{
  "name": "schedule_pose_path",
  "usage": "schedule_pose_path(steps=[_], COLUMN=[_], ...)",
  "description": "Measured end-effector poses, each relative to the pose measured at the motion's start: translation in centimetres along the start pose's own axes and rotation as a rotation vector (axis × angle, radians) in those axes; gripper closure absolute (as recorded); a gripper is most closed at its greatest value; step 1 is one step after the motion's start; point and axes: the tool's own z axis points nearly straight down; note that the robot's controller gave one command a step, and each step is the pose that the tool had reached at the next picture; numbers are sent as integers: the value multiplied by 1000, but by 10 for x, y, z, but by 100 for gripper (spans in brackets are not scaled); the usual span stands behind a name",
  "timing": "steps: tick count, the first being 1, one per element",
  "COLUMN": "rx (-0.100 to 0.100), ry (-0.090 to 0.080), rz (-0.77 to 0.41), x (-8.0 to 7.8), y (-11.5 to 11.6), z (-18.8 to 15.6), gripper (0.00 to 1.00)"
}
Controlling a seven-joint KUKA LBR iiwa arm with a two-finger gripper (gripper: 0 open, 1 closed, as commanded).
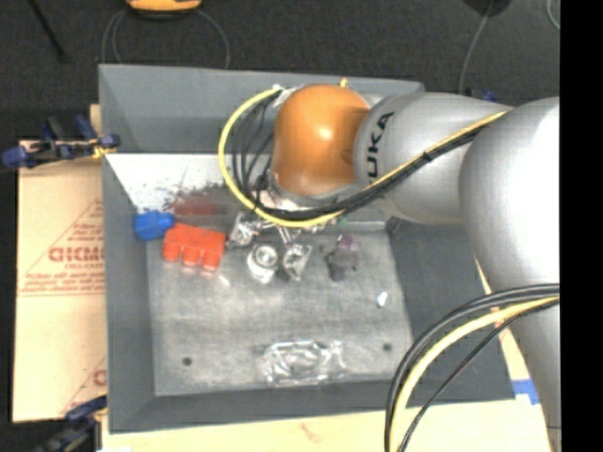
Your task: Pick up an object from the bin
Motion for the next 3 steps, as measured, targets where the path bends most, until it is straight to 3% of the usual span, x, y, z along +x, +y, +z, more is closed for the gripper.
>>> schedule_pose_path(steps=[1, 3], rx=[0, -4], ry=[-6, -6], rz=[3, 43], x=[-3, 7], y=[0, 6], z=[-2, -3], gripper=[100, 100])
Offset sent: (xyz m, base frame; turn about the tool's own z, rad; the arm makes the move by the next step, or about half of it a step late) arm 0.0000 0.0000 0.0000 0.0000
